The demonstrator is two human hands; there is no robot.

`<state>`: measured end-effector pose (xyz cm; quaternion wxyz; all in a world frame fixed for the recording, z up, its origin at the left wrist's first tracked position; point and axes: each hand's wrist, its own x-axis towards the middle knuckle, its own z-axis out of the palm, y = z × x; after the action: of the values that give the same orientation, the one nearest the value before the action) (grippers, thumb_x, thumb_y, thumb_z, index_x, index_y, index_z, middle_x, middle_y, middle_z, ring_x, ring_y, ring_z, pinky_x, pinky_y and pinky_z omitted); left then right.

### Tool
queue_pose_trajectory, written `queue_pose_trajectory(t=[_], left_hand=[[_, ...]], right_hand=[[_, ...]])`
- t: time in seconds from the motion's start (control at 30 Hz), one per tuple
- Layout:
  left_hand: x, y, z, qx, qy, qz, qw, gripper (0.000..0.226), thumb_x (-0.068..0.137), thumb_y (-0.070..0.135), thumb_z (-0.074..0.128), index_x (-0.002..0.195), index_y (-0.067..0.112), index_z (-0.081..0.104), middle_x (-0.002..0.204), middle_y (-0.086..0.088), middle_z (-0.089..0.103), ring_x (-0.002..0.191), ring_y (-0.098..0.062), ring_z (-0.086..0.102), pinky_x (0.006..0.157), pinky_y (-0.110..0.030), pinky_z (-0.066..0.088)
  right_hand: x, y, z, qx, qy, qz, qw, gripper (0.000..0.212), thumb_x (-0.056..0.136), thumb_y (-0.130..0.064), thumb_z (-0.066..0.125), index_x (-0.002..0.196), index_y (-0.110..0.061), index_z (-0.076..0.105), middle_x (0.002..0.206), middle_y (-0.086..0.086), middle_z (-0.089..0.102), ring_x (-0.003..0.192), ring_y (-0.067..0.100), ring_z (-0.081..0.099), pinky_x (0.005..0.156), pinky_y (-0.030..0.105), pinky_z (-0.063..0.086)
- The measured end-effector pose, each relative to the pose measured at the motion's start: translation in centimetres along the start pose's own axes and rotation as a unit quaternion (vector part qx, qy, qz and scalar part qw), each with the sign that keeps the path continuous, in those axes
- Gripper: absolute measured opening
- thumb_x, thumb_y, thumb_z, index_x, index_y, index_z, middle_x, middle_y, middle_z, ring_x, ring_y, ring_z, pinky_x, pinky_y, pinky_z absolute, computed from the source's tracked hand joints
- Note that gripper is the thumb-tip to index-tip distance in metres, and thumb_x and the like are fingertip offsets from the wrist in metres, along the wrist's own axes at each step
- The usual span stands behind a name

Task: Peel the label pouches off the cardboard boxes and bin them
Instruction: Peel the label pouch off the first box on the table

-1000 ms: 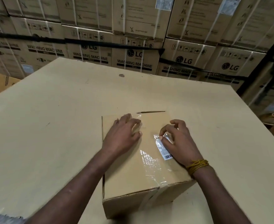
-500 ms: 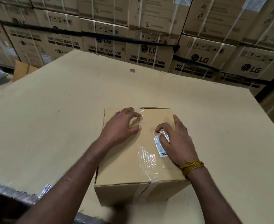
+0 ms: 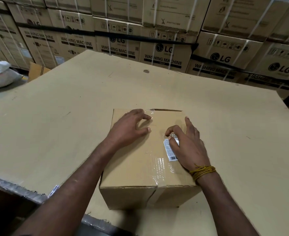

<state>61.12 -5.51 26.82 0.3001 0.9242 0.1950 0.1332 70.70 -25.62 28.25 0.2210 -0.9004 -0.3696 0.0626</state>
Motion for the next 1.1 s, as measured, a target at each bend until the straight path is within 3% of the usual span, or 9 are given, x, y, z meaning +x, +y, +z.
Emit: queue_pose_trajectory(t=[0.8,0.93,1.1], left_hand=[[0.09,-0.19,0.01,-0.014,0.007,0.003,1.000,0.042,0.088,0.040,0.070,0.129,0.037,0.061,0.149,0.014,0.043,0.131,-0.011,0.047,0.103,-0.033,0.043],[0.13,-0.19,0.04,-0.014,0.008,0.004,1.000,0.042,0.088,0.040,0.070,0.129,0.037,0.061,0.148,0.014,0.044,0.131,-0.011,0.047,0.102,-0.032,0.042],[0.18,-0.37,0.09,-0.008,0.010,0.002,1.000,0.042,0.088,0.042,0.070,0.128,0.039,0.060,0.150,0.014,0.042,0.134,-0.009,0.045,0.104,-0.034,0.042]], right_hand=[[0.02,-0.03,-0.05,-0.007,-0.005,0.003,1.000,0.016,0.102,-0.034,0.041,0.114,-0.039,0.050,0.165,-0.002,0.002,0.149,0.019,0.009,0.106,0.045,0.031],[0.06,0.06,-0.08,-0.014,-0.010,0.000,1.000,0.023,0.101,-0.035,0.042,0.123,-0.041,0.048,0.165,-0.003,-0.001,0.150,0.018,0.007,0.107,0.045,0.032],[0.06,0.03,-0.15,-0.006,-0.007,0.005,1.000,0.017,0.101,-0.034,0.042,0.116,-0.039,0.050,0.165,-0.002,0.001,0.150,0.017,0.007,0.106,0.046,0.032]])
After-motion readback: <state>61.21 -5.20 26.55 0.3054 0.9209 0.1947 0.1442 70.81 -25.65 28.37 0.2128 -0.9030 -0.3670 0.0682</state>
